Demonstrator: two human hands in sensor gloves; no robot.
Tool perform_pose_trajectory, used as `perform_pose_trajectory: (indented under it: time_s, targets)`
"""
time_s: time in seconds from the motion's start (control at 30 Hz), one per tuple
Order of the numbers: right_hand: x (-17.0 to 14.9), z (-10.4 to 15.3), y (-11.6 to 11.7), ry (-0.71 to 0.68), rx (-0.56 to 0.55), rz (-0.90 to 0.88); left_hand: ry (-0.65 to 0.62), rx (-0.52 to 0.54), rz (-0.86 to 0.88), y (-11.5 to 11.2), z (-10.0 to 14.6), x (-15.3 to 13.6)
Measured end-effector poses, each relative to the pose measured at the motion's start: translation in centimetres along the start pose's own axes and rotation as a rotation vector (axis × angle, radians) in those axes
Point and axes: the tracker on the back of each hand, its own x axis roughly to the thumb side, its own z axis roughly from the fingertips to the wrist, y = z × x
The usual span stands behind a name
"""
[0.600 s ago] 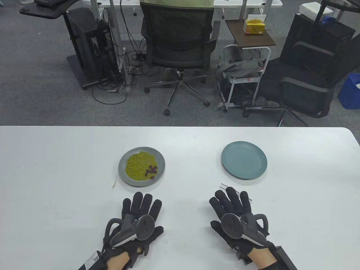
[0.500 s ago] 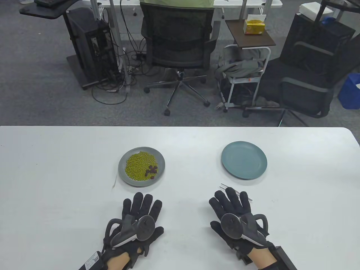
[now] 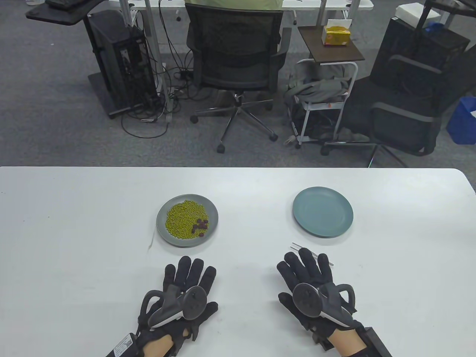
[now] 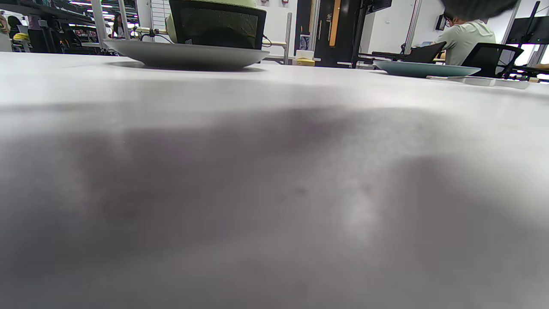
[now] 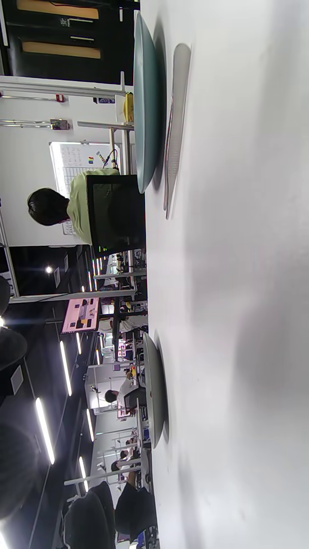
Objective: Pick cranberries with tweezers into plate
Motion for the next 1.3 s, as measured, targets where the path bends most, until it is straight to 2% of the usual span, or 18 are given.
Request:
perform_pose_trajectory:
  time_s: [0.6, 1.07, 1.17, 1.3]
  targets:
    - [0.3, 0.2, 0.3, -0.008, 0.009, -0.01, 0.003, -0.023, 0.012, -0.2, 0.1, 0.1]
    - [0.3, 0.2, 0.7, 0.006, 0.056, -0.002, -0.004, -0.047, 0.009, -0.3, 0.0, 0.4]
    - [0.0, -0.1, 0.3, 0.022, 0.069, 0.019, -0.008, -0.049, 0.014, -0.3, 0.0, 0.5]
    - [-1.0, -1.2, -1.7, 0.057, 0.062, 0.07, -0.011, -0.048, 0.01, -0.3, 0.0, 0.5]
